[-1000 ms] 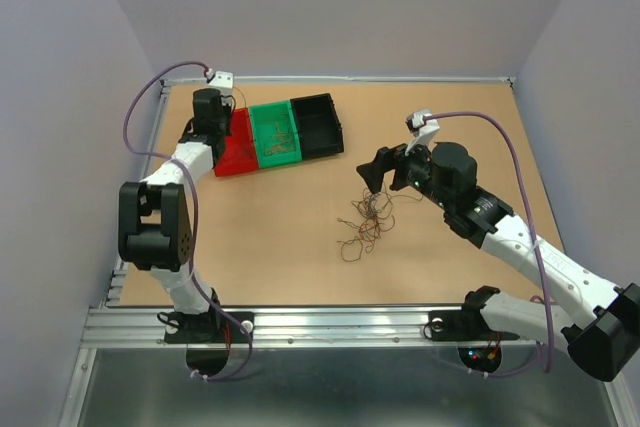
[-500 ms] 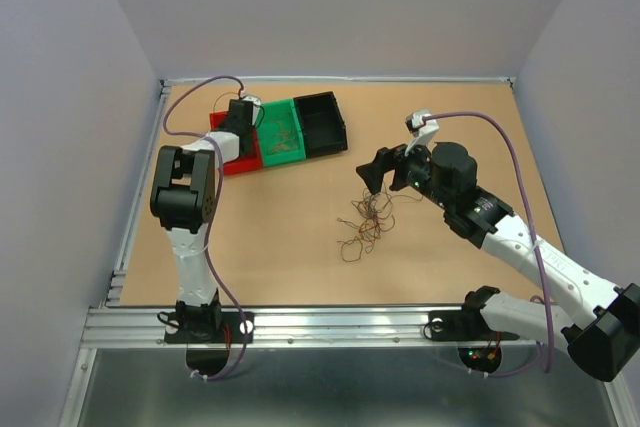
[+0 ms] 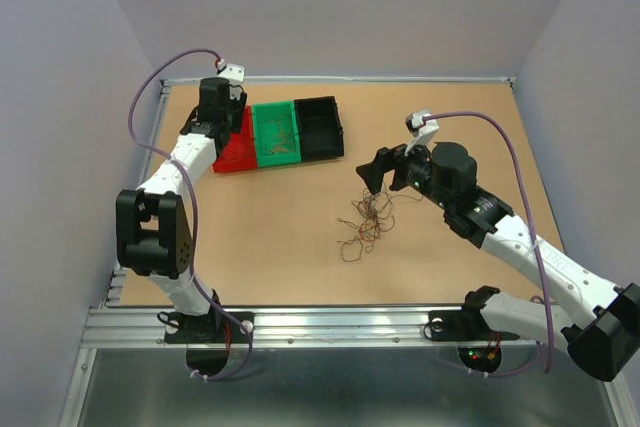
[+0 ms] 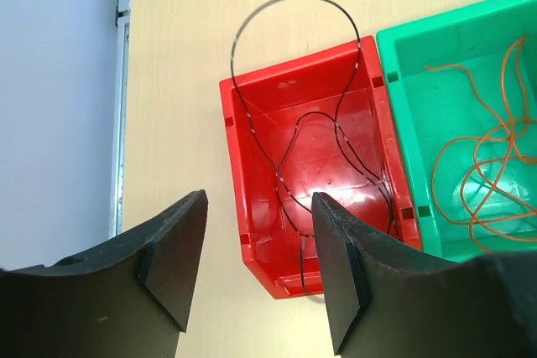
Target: Untangle the cables
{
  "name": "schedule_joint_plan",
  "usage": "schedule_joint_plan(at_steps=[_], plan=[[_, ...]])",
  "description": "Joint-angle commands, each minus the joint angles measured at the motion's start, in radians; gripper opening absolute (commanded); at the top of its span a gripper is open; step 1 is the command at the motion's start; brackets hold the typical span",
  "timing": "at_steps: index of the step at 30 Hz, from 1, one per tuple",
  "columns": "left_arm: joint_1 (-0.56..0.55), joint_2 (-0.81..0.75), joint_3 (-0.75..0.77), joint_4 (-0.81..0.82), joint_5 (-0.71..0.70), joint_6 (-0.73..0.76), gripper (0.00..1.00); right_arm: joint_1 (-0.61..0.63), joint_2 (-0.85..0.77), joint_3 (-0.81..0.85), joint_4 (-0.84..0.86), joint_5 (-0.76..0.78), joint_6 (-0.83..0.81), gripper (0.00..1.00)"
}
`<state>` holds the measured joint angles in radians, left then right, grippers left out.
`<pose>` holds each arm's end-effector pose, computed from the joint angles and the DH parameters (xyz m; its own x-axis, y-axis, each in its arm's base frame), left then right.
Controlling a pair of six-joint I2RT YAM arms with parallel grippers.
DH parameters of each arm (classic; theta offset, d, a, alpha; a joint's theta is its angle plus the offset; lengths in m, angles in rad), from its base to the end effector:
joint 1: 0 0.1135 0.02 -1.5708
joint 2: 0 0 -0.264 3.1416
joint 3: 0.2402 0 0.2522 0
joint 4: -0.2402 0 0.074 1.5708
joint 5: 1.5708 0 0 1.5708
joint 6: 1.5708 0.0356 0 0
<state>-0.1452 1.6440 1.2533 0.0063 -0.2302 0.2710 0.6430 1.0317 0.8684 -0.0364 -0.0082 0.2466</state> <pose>0.3865 -0.0483 0.2982 -0.3758 0.3184 -0.8703 0.0334 0.9432 0.3306 0.1946 0.1461 0.3377 -0.3019 0.0788 -0.9501 -0.5489 0.8004 0.2408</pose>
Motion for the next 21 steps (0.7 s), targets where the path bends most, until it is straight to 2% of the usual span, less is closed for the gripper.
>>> schedule_joint_plan(at_steps=[1,4,9,11,14,21], plan=[[0.033,0.014,0.084,-0.08,0.067,0.0,0.65,0.007,-0.001,-0.012,0.055,-0.009,-0.01,0.98],[0.042,0.063,0.185,-0.157,0.107,-0.006,0.65,0.007,-0.002,-0.012,0.055,-0.01,-0.01,0.98],[0.044,0.109,0.155,-0.091,0.086,-0.004,0.64,0.007,-0.009,-0.012,0.055,-0.018,-0.01,0.98],[0.055,0.145,0.19,-0.08,0.09,-0.003,0.74,0.007,-0.004,-0.012,0.055,-0.019,-0.009,0.98],[0.081,0.183,0.28,-0.06,0.184,0.005,0.85,0.009,0.001,-0.011,0.055,-0.018,-0.01,0.98],[0.081,0.347,0.532,-0.124,0.186,0.045,0.85,0.009,0.007,-0.011,0.055,-0.021,-0.012,0.98]])
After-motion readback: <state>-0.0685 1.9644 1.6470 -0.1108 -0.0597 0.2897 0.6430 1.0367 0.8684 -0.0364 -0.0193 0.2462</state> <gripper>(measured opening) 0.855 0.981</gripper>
